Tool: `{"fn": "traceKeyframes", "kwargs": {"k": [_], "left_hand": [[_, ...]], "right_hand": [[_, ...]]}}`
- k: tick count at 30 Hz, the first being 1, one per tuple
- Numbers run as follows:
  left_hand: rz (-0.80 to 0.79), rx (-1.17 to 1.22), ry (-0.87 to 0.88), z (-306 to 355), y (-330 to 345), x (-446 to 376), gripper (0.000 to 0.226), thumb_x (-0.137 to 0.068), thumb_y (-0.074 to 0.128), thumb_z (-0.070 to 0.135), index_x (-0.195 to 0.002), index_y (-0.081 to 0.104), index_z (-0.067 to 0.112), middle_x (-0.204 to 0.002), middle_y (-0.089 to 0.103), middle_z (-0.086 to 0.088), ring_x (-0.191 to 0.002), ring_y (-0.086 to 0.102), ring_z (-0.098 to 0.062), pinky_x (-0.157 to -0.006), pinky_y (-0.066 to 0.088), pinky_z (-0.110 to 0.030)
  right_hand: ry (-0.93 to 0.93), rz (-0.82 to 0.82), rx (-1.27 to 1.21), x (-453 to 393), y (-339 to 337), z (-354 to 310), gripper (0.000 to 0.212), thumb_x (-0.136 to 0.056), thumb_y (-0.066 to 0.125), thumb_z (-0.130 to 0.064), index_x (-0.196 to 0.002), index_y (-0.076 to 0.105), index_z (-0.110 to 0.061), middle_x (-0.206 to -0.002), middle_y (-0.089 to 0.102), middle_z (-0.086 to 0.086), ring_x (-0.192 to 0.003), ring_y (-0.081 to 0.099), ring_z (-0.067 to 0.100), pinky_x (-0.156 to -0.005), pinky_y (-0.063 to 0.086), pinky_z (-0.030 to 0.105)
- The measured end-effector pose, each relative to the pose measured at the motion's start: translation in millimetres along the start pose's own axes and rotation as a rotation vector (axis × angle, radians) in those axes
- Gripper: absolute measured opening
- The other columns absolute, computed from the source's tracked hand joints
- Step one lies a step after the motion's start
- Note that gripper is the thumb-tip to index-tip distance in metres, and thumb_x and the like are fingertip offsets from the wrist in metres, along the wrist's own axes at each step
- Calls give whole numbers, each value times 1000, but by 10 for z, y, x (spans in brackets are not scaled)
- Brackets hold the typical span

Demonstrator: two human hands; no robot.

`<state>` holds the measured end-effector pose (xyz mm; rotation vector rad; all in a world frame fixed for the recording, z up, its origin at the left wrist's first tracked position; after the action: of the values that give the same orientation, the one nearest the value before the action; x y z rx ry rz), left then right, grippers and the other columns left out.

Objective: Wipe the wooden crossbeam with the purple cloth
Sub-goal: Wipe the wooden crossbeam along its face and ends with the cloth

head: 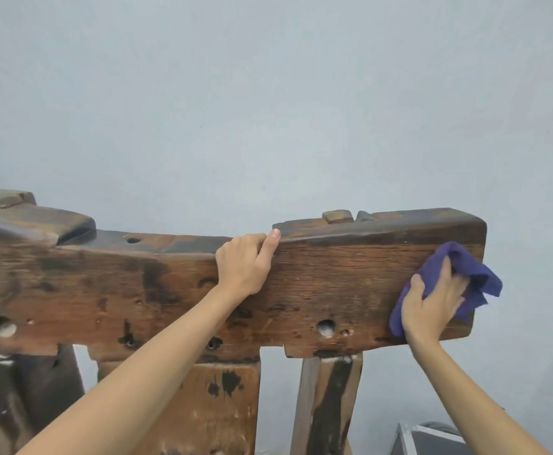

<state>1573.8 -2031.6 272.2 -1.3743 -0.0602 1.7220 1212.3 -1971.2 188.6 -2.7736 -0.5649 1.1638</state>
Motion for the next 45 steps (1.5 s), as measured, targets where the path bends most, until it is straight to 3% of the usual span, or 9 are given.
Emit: {"fn": "traceKeyframes", "kwargs": {"k": [5,10,15,20,32,37,39,42,45], "left_hand": [[-77,101,-70,-78,73,-50,92,-87,5,73,-70,76,17,-72,73,2,-67,59,-16,-60,31,-27],[-150,135,-109,-139,58,-75,76,-93,12,65,-57,60,18,-69,64,-2,-81,62,-31,-71,34,-36],[-112,130,-17,-88,28,-31,80,-98,10,54,-87,82,20,-92,78,-6,-89,66,-31,-83,48,-40],[-66,81,-69,-100,27,0,60,-99,37,42,-62,70,9,-58,67,-9,-63,61,-30,-65,50,-37],[-51,56,-86,-50,17,32,52,-87,41,54,-62,71,20,-48,50,8,-56,50,-17,-51,26,-24],[-146,138,-62,-52,9,41,58,-91,32,55,-48,42,18,-44,43,0,-52,46,-21,-55,31,-33],[-279,119,20,-52,29,43,62,-99,24,50,-81,71,13,-78,73,-7,-80,64,-28,-73,46,-39],[-499,43,154,-138,44,84,54,-108,15,34,-143,50,14,-133,65,-14,-123,56,-36,-103,41,-49],[-375,-76,253,-348,-272,124,69,-103,2,54,-102,63,23,-100,73,-5,-98,64,-25,-94,44,-45]], "right_hand": [[522,153,-292,527,502,-936,61,-105,38,-37,-162,19,-29,-172,12,4,-159,4,28,-126,7,55],[-427,-301,-5,1651,1071,-1710,75,-90,54,-43,-159,24,-40,-172,14,0,-160,1,24,-125,-5,47],[-1179,-684,385,1989,1044,-678,76,-77,67,-45,-149,44,-45,-153,51,-8,-130,55,21,-110,31,43],[-1085,-555,718,1125,515,254,63,-62,81,-50,-118,61,-30,-119,67,2,-108,59,29,-91,39,46],[579,144,-206,671,376,-142,65,-105,34,-40,-164,14,-22,-172,9,7,-159,8,30,-124,13,55],[262,16,-156,1121,738,-1053,63,-104,42,-36,-162,21,-22,-171,16,8,-158,9,31,-125,13,55],[118,-68,-97,1292,869,-1343,61,-102,45,-36,-159,27,-22,-168,23,10,-157,14,34,-124,12,57],[-122,-149,17,1364,938,-1669,62,-96,48,-35,-155,35,-24,-157,40,16,-147,31,41,-121,15,60],[-480,-185,208,1339,948,-2035,60,-92,51,-36,-151,46,-24,-150,50,10,-141,41,38,-122,17,57]]}}
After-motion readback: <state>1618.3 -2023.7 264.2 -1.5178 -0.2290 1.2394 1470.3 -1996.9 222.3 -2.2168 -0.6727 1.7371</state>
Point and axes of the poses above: each hand's wrist, its own x-axis away from the middle knuckle, its own y-axis out of the palm, z = x × y, the point moved 7 cm from there along -x, towards the middle knuckle
